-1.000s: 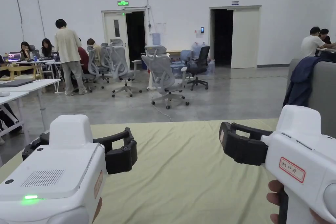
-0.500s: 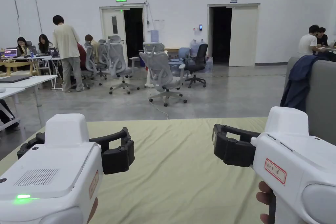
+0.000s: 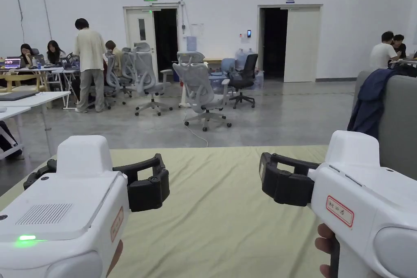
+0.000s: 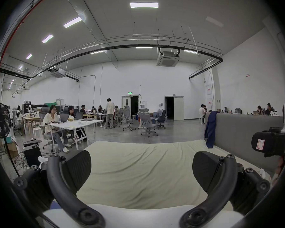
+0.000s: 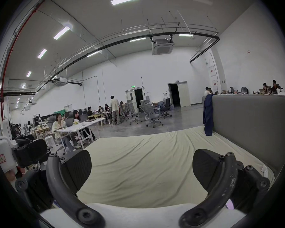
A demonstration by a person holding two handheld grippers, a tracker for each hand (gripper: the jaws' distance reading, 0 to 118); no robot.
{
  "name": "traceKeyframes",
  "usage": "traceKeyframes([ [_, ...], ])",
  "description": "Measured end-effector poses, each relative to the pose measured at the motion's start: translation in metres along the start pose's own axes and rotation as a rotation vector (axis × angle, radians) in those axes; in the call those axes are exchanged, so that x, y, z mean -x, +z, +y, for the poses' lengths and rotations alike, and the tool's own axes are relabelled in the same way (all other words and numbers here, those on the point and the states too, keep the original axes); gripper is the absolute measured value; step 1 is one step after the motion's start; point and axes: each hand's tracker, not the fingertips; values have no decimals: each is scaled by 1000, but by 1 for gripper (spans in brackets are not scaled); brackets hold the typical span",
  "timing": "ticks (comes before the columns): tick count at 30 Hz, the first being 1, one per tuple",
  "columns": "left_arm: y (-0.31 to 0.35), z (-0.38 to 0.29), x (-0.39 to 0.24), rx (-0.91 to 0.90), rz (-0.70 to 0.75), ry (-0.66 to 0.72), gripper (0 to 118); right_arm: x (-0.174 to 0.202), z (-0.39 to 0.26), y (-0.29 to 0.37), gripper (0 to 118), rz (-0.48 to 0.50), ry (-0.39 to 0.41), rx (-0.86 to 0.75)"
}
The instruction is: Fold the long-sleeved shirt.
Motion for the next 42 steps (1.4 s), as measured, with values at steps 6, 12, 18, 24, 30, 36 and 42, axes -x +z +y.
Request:
traceKeyframes([
  [6,2,0,0,1,-4,2,118,2,0,0,118,-26,17,15],
  [12,2,0,0,-2,-10,17,118,8,2,2,118,-30,41,-2],
  [18,2,0,0,2,-23,27,118,14,2,4,118,-28,67,-15],
  [24,0,1,0,6,-25,18,118,25,-1,8,118,-61,132,-39],
  [30,0,2,-1,6,-33,23,118,27,0,11,118,-50,110,-48],
  [36,1,1,0,10,-35,20,118,26,4,12,118,-57,45,-44],
  [42,1,1,1,12,-31,26,118,30,3,12,118,-55,48,-31],
])
